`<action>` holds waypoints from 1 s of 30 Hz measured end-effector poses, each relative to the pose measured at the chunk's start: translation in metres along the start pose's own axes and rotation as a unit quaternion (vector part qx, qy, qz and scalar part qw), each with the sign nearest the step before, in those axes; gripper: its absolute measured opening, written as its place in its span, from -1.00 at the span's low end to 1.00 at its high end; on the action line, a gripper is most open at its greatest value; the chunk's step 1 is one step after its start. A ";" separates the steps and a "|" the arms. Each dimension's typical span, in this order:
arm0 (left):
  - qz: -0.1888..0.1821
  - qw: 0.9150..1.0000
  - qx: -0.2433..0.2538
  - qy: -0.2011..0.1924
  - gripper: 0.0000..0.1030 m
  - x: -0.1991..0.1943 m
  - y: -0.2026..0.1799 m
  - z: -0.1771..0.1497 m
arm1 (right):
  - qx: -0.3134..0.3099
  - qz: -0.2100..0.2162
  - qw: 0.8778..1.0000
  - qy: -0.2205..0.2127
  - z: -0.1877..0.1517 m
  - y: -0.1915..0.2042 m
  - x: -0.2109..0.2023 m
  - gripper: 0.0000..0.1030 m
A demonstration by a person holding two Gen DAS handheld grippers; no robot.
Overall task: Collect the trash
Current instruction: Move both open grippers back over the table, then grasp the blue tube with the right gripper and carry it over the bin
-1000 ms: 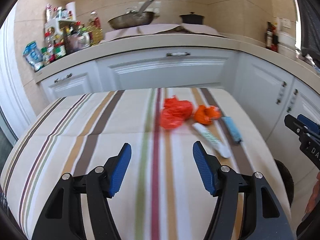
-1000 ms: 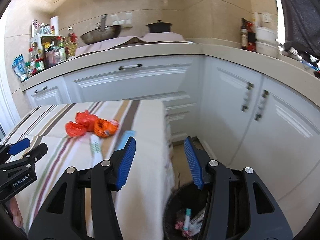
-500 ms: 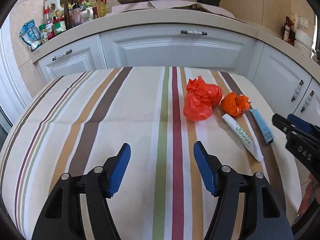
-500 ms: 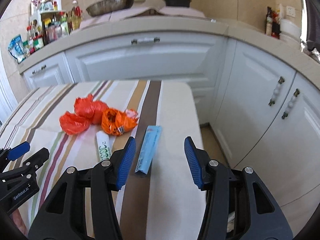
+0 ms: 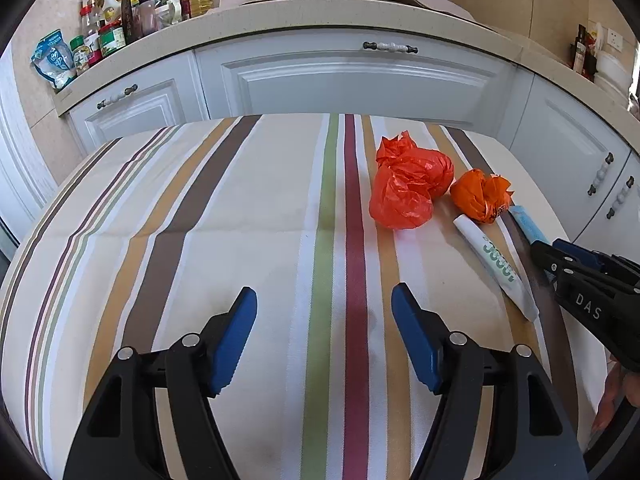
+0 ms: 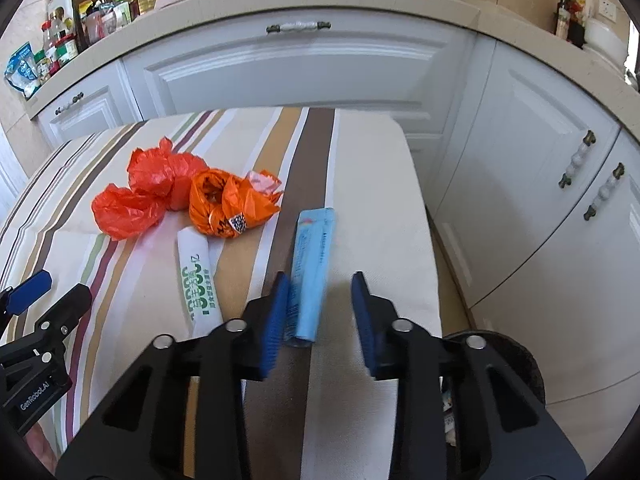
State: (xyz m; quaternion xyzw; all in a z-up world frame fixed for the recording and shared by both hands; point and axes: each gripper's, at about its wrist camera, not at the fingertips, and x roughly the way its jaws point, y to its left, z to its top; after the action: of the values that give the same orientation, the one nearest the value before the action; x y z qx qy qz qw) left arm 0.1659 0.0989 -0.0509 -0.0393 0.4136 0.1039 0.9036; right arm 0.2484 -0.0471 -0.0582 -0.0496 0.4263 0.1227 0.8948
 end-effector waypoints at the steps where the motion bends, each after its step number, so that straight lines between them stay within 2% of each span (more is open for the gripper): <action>1: -0.001 1.000 0.000 0.001 0.33 0.000 -0.001 -0.001 | -0.001 0.000 1.000 0.000 0.000 0.000 0.000 -0.57; 2: -0.001 1.000 -0.001 0.001 0.33 0.001 -0.001 -0.001 | -0.002 0.000 1.000 0.000 0.000 -0.001 0.000 -0.67; 5: -0.003 1.000 -0.001 0.001 0.33 0.000 -0.005 0.000 | 0.005 0.003 1.000 -0.003 0.000 -0.006 -0.002 -0.71; 13: -0.017 1.000 0.013 0.000 0.33 -0.003 -0.031 0.001 | 0.018 -0.005 0.999 -0.025 -0.007 -0.024 -0.018 -0.72; 30: -0.036 0.998 0.054 0.008 0.36 0.002 -0.101 0.006 | 0.063 -0.027 0.996 -0.054 -0.035 -0.093 -0.044 -0.71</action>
State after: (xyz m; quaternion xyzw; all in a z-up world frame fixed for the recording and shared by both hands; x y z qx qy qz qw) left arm 0.1941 0.0019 -0.0503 -0.0062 0.4241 0.0486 0.9043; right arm 0.2201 -0.1509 -0.0475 0.0026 0.3824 0.0739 0.9210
